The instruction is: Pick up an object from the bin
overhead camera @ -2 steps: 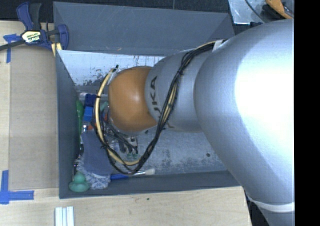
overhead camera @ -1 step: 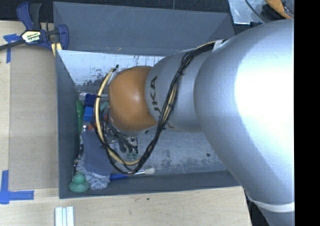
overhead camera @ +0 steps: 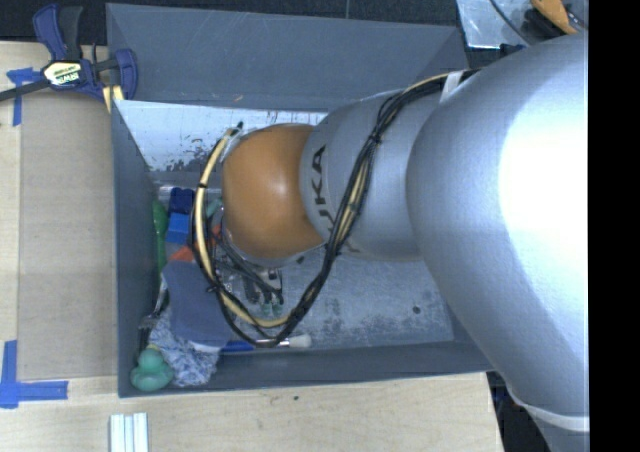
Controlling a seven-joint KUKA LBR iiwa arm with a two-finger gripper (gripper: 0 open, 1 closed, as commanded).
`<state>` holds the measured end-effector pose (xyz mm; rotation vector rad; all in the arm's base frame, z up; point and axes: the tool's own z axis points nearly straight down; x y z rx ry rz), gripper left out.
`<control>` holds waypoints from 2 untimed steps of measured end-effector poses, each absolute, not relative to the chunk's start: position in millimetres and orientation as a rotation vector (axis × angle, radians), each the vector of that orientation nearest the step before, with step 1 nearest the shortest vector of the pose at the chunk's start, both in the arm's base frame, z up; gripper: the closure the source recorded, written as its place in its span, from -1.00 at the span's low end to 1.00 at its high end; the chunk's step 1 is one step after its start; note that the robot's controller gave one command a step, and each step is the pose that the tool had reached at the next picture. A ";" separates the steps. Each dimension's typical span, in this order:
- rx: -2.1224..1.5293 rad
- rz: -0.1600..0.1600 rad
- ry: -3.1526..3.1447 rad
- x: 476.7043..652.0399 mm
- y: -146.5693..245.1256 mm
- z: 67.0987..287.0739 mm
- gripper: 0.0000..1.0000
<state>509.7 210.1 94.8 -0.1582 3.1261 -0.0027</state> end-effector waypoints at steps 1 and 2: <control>-0.156 0.002 3.114 513.2 210.6 118.4 1.00; -0.155 0.002 3.113 513.4 209.9 131.6 1.00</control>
Offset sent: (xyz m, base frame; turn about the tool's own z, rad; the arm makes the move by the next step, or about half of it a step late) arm 0.0029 0.0006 0.0403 0.0005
